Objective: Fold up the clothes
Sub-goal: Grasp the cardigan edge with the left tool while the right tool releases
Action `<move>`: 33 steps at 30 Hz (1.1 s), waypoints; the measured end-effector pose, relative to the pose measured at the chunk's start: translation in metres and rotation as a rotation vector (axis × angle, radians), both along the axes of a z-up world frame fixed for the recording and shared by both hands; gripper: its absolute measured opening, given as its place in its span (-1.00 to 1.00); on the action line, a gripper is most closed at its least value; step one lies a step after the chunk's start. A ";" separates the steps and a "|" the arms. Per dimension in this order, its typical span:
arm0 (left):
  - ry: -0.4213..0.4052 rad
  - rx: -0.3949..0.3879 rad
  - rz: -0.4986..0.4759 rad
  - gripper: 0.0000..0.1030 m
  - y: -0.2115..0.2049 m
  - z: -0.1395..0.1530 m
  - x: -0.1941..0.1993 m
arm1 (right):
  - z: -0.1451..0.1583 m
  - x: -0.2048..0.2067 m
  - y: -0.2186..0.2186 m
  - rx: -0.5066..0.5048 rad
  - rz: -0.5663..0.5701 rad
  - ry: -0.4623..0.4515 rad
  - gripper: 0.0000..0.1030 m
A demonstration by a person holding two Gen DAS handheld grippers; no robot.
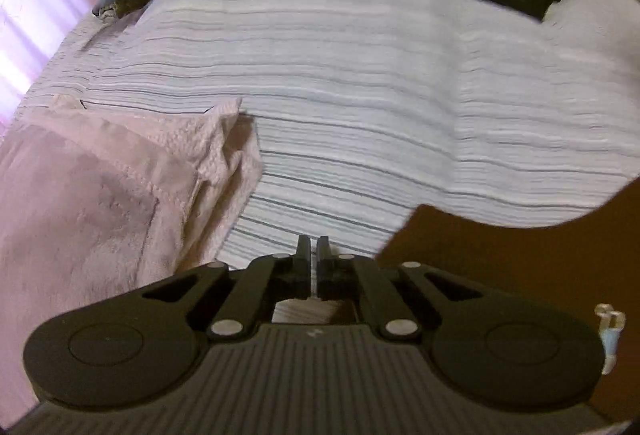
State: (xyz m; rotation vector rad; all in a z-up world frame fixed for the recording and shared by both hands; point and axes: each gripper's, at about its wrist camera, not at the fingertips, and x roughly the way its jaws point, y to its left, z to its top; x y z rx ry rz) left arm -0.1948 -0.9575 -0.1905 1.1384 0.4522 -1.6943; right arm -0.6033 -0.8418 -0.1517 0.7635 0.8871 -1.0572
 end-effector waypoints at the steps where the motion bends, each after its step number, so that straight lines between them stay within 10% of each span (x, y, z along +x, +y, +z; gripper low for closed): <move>1: 0.009 0.002 -0.007 -0.93 0.009 0.004 0.000 | 0.008 0.005 0.001 -0.029 0.018 0.014 -0.01; 6: 0.019 0.007 -0.055 -0.82 0.068 0.016 -0.014 | 0.031 0.059 0.004 -0.073 0.204 -0.122 -0.01; 10: -0.012 0.057 0.014 -0.82 0.117 0.000 0.007 | -0.008 0.101 -0.010 0.037 0.334 -0.205 -0.01; 19: 0.023 0.070 0.296 -0.63 0.174 -0.002 0.116 | -0.036 0.108 -0.010 0.007 0.399 0.028 0.00; 26: 0.157 0.162 0.220 -0.51 0.162 -0.031 0.123 | -0.027 0.124 0.007 0.002 0.342 0.059 0.34; 27: 0.158 0.165 0.195 -0.75 0.162 -0.034 0.119 | -0.025 0.128 0.010 -0.003 0.339 0.067 0.34; 33: 0.105 -0.082 0.462 -0.95 0.199 0.010 0.140 | -0.023 0.142 0.019 -0.005 0.312 0.072 0.34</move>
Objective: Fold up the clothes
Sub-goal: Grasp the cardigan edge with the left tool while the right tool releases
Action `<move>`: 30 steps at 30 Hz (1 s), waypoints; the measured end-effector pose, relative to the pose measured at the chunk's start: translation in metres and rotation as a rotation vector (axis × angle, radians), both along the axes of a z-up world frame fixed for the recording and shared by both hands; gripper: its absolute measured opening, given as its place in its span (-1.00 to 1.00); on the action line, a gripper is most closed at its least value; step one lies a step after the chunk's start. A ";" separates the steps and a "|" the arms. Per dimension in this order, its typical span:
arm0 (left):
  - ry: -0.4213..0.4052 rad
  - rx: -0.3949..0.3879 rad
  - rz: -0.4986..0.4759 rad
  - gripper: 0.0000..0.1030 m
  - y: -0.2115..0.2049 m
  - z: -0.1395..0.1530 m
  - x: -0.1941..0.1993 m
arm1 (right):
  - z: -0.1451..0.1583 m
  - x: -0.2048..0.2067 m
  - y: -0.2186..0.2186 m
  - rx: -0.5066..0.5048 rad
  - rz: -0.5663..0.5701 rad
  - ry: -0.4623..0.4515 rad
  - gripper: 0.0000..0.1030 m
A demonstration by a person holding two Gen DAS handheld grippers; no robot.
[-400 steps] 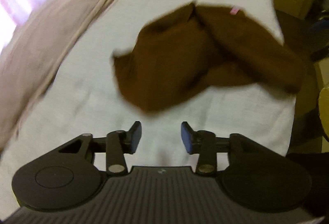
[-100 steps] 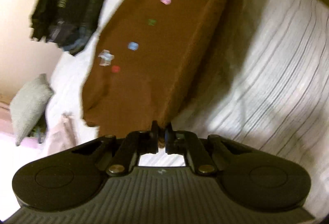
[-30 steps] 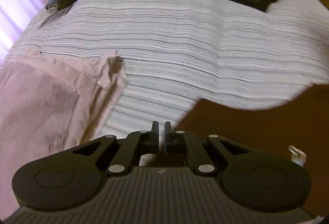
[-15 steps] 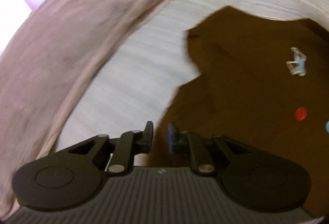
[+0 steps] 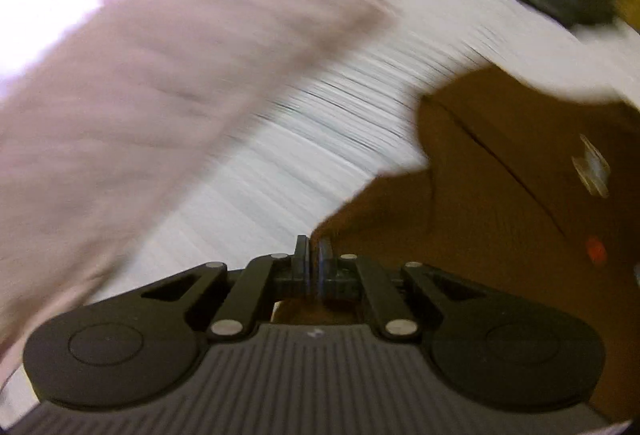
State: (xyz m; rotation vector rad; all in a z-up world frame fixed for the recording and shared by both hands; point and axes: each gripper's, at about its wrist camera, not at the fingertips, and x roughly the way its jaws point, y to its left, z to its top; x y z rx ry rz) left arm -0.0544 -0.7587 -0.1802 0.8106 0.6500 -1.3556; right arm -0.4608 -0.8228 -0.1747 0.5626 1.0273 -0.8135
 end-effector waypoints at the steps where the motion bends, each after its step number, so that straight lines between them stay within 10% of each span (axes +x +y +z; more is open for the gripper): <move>1: -0.007 0.021 0.008 -0.94 0.004 -0.004 0.001 | -0.003 0.003 0.001 0.007 0.000 0.002 0.34; 21: -0.026 0.142 -0.105 -0.59 -0.007 -0.028 -0.032 | -0.001 0.051 -0.038 0.041 0.148 -0.108 0.34; 30: -0.039 0.146 -0.059 -0.48 -0.037 -0.033 -0.016 | 0.010 0.170 -0.155 -0.061 0.578 -0.227 0.34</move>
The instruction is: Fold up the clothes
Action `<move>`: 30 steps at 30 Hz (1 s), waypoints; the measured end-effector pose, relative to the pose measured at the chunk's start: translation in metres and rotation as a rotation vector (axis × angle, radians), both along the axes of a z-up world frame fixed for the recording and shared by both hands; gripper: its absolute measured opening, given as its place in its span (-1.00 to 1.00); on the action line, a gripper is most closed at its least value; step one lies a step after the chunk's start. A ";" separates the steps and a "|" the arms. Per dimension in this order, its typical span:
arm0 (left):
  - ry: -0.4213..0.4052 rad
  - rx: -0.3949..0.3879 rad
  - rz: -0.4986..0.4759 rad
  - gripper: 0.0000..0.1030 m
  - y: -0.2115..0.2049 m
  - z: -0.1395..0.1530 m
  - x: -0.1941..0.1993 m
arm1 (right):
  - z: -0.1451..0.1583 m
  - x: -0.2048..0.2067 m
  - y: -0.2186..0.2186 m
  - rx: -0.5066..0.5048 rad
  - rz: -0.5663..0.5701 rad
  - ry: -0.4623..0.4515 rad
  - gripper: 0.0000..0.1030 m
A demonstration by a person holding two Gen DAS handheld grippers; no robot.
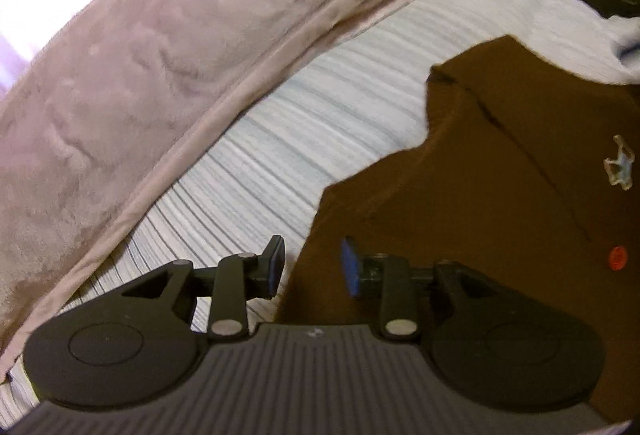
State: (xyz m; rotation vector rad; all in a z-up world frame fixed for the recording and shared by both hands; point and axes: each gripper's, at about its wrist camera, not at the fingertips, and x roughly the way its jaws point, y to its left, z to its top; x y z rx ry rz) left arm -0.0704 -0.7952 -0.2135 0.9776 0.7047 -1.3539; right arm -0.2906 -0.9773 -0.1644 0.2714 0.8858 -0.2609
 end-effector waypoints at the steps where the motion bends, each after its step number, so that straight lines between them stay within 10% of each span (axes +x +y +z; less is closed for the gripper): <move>1: 0.008 0.007 -0.001 -0.47 0.001 -0.003 0.002 | -0.005 0.017 -0.010 -0.007 0.042 0.006 0.33; 8: 0.039 0.038 -0.013 -0.51 0.001 -0.019 0.003 | -0.050 0.106 -0.044 -0.051 0.354 0.153 0.10; 9: 0.041 0.038 -0.013 -0.80 0.001 -0.019 0.002 | -0.052 0.109 -0.042 -0.036 0.363 0.176 -0.06; 10: 0.043 0.038 -0.012 -0.95 0.002 -0.020 0.002 | -0.055 0.112 -0.040 -0.022 0.372 0.199 -0.93; 17: -0.034 -0.113 0.081 -0.94 0.026 0.004 -0.007 | -0.033 0.090 0.001 -0.318 0.388 0.079 -0.92; 22: -0.074 -0.056 0.096 -0.92 0.022 -0.016 -0.009 | -0.057 0.085 -0.018 -0.226 0.249 0.085 -0.92; 30: -0.107 -0.154 0.115 -0.93 0.034 0.011 -0.013 | -0.016 0.093 -0.021 -0.242 0.209 -0.060 -0.98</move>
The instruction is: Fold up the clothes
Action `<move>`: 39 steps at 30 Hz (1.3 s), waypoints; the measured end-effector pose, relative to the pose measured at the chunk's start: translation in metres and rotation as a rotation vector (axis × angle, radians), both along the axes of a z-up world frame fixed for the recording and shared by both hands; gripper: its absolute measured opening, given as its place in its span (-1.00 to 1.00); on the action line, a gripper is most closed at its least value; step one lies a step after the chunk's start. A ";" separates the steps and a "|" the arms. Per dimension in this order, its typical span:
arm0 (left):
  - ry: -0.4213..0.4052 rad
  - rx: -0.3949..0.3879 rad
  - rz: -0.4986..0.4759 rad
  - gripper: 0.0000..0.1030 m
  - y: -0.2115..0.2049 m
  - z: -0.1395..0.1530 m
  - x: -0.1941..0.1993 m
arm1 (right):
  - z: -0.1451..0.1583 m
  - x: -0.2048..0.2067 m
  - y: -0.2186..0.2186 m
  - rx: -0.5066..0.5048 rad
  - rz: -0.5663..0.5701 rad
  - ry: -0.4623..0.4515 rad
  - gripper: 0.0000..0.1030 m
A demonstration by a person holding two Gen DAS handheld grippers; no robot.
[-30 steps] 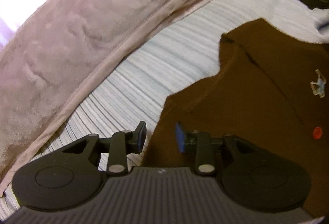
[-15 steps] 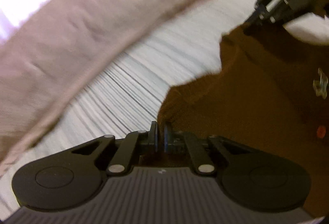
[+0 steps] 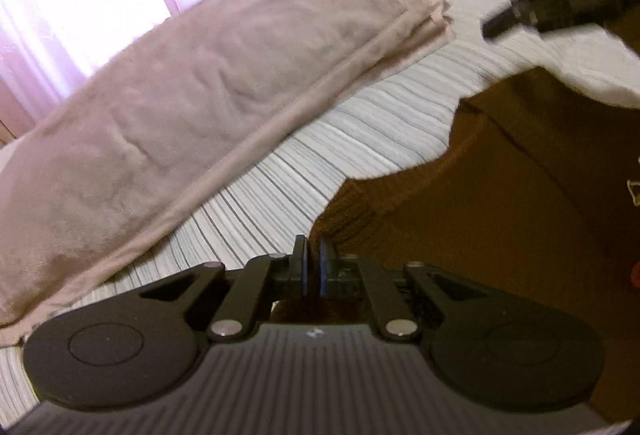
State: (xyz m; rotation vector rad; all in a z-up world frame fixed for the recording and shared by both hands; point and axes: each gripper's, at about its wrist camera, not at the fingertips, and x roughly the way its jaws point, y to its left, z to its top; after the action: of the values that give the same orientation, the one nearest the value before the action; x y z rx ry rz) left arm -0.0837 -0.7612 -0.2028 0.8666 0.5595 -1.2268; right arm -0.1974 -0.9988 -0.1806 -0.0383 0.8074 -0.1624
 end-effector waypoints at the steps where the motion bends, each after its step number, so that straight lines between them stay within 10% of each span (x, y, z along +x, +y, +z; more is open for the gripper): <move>1: 0.008 0.022 0.001 -0.93 -0.001 -0.003 0.001 | 0.000 0.003 -0.002 0.028 -0.004 0.005 -0.98; 3: 0.025 0.065 0.003 -0.93 -0.002 -0.010 0.002 | -0.006 0.007 -0.006 0.098 0.015 0.045 -0.56; 4: 0.033 0.087 0.004 -0.93 -0.003 -0.014 0.002 | -0.008 0.005 -0.004 0.103 0.029 0.050 0.16; 5: 0.042 0.108 0.005 -0.93 -0.003 -0.017 0.003 | -0.010 0.003 -0.002 0.096 0.048 0.046 0.34; 9: 0.058 0.113 0.009 -0.93 -0.004 -0.017 0.008 | -0.031 0.014 -0.007 0.139 0.099 0.147 0.11; 11: 0.070 0.121 0.007 -0.94 -0.004 -0.016 0.009 | -0.040 0.018 -0.009 0.170 0.117 0.218 -0.80; 15: 0.035 0.025 0.000 -0.97 0.009 0.006 0.003 | -0.012 0.006 0.013 -0.031 0.186 0.148 -0.96; 18: 0.032 0.000 0.025 -0.97 0.011 0.007 0.003 | -0.006 -0.001 0.018 -0.126 0.158 0.054 -0.95; 24: 0.050 0.074 0.042 -0.88 0.003 -0.009 0.006 | -0.026 -0.013 0.001 -0.010 -0.003 0.106 -0.93; 27: 0.050 0.070 0.054 -0.81 0.008 -0.004 0.006 | -0.004 -0.041 0.011 0.045 -0.069 0.036 0.15; 33: 0.114 0.069 0.040 -0.80 0.058 0.030 -0.017 | 0.026 -0.129 0.084 0.277 -0.172 -0.004 0.20; 39: 0.264 0.140 -0.049 -0.76 0.141 0.033 -0.080 | -0.007 -0.238 0.170 0.444 -0.326 0.209 0.20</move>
State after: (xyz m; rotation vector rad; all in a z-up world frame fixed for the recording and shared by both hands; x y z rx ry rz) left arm -0.1636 -0.6201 -0.1694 0.8442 0.8482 -1.3689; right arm -0.4356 -0.8290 -0.1879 0.5043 1.0408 -0.2870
